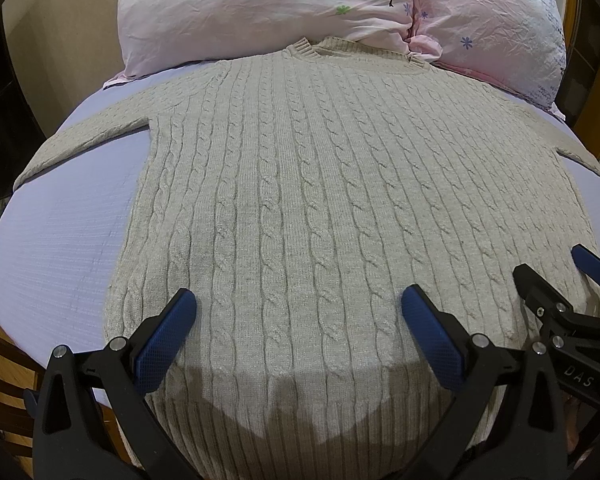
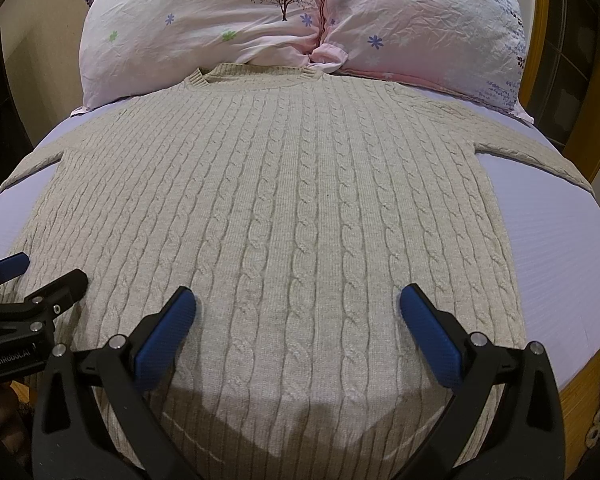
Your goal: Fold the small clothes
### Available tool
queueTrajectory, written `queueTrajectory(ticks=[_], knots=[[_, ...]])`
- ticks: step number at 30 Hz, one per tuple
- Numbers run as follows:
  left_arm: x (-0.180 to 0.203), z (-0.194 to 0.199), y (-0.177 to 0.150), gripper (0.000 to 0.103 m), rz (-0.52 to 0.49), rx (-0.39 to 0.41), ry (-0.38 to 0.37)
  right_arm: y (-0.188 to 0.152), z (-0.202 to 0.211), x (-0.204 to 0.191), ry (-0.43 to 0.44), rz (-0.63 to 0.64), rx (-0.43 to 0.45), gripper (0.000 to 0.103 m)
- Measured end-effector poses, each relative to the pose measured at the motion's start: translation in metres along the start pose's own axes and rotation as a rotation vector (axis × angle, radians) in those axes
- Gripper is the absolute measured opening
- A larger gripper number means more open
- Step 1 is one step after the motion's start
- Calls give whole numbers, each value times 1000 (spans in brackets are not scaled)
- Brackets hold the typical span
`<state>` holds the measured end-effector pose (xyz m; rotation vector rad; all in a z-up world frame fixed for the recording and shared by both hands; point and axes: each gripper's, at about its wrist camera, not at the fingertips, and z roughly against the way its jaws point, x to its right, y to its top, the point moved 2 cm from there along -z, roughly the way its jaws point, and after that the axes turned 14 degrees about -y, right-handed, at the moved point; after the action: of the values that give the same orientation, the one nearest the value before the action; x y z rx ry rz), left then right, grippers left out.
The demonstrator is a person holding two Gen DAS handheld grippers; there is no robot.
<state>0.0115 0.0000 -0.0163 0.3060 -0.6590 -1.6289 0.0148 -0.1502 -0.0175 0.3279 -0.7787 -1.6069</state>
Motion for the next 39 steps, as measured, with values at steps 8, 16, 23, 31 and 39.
queueTrajectory(ticks=[8, 16, 23, 31, 39], knots=[[0, 0, 0, 102, 0, 1, 0, 0, 0, 0, 0, 0, 0, 101], [0, 0, 0, 102, 0, 1, 0, 0, 0, 0, 0, 0, 1, 101], [0, 0, 0, 102, -1, 2, 0, 0, 0, 0, 0, 0, 1, 101], [0, 0, 0, 102, -1, 3, 0, 0, 0, 1, 0, 0, 2, 101], [0, 0, 0, 102, -1, 4, 0, 1, 3, -1, 0, 0, 2, 101]])
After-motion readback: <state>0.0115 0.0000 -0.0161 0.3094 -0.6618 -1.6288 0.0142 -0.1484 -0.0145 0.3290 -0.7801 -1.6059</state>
